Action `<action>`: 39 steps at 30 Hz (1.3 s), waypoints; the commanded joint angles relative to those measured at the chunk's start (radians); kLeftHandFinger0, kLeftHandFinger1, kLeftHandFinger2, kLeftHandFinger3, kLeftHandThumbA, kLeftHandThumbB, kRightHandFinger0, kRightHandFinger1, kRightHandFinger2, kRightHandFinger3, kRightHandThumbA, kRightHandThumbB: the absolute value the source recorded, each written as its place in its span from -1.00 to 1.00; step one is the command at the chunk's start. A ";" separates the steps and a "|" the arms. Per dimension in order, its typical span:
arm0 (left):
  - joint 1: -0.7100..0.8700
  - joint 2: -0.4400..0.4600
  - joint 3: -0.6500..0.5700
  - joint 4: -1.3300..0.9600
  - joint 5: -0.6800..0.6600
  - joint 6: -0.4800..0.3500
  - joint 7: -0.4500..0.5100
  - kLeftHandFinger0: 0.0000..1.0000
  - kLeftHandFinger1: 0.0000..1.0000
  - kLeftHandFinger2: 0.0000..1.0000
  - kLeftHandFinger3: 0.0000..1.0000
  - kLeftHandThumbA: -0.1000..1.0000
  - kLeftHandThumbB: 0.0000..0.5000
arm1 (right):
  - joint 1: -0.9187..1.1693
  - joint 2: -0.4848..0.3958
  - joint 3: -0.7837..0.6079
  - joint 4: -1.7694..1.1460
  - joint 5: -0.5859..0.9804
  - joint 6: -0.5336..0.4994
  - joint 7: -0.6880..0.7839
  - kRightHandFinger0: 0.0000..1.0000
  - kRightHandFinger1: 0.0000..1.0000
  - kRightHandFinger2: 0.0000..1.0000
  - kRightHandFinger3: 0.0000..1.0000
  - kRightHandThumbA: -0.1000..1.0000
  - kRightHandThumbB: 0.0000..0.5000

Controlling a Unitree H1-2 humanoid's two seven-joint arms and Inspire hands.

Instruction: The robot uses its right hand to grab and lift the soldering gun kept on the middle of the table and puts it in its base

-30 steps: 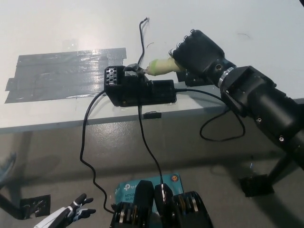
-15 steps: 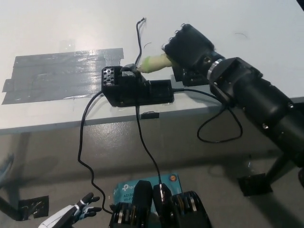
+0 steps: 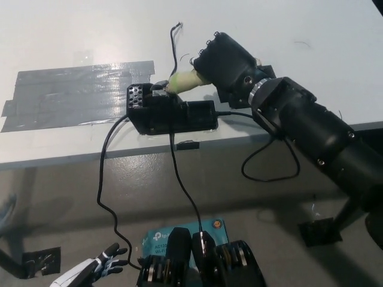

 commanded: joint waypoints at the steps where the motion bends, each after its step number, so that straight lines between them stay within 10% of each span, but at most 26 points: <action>1: -0.011 0.016 -0.002 -0.025 -0.002 0.012 0.008 1.00 1.00 0.91 1.00 1.00 1.00 | -0.014 0.029 0.019 0.003 -0.009 0.008 -0.048 -1.00 -1.00 -0.51 -0.87 -0.86 -0.79; 5: -0.019 0.016 -0.004 -0.020 -0.004 0.012 0.003 1.00 1.00 0.89 1.00 1.00 1.00 | -0.025 0.029 0.041 0.020 -0.031 0.015 -0.085 -1.00 -1.00 -0.54 -0.90 -0.91 -0.54; 6: -0.018 0.015 -0.006 -0.019 -0.001 0.012 0.004 1.00 1.00 0.89 1.00 1.00 1.00 | -0.021 0.034 0.030 0.022 -0.014 0.016 -0.088 -1.00 -1.00 -0.52 -0.85 -0.86 -0.98; 11: -0.017 0.008 -0.007 -0.017 0.013 0.012 0.006 1.00 0.99 0.84 1.00 1.00 1.00 | -0.033 0.046 0.049 0.019 -0.019 0.020 -0.058 -1.00 -1.00 -0.35 -0.64 -0.77 -0.97; 12: -0.018 0.008 -0.009 -0.015 0.018 0.012 0.003 1.00 0.96 0.81 1.00 1.00 1.00 | -0.034 0.063 0.043 0.046 -0.008 0.015 -0.106 -1.00 -1.00 -0.40 -0.54 -0.82 -0.46; 15: -0.016 0.010 -0.006 -0.017 0.013 0.012 0.006 1.00 0.98 0.85 1.00 1.00 1.00 | -0.034 0.081 0.014 0.037 0.048 0.008 -0.012 -1.00 -0.88 -0.19 0.79 -0.98 0.00; 16: -0.018 0.015 -0.005 -0.014 0.008 0.012 0.002 1.00 1.00 0.87 1.00 1.00 1.00 | -0.037 0.086 0.009 0.024 0.056 0.024 0.047 -0.33 -0.18 0.36 1.00 -0.90 0.10; 17: -0.019 0.017 -0.005 -0.012 0.005 0.012 -0.001 1.00 1.00 0.88 1.00 1.00 1.00 | -0.039 0.087 0.010 0.016 0.054 0.031 0.084 0.03 -0.05 0.34 1.00 -0.87 0.24; 19: -0.017 0.019 -0.005 -0.012 0.000 0.012 -0.001 1.00 1.00 0.90 1.00 1.00 1.00 | -0.039 0.099 0.016 0.006 0.033 0.095 0.176 1.00 1.00 1.00 1.00 -0.22 0.90; 23: -0.008 0.017 0.002 -0.012 -0.007 0.012 0.005 1.00 1.00 0.90 1.00 1.00 1.00 | -0.030 0.106 0.012 -0.069 0.019 0.186 0.390 1.00 1.00 1.00 1.00 0.33 1.00; 39: 0.018 0.021 0.021 -0.004 -0.005 0.012 0.008 1.00 1.00 0.93 1.00 1.00 1.00 | 0.006 0.021 -0.049 -0.388 0.000 0.251 0.660 1.00 1.00 1.00 1.00 0.39 1.00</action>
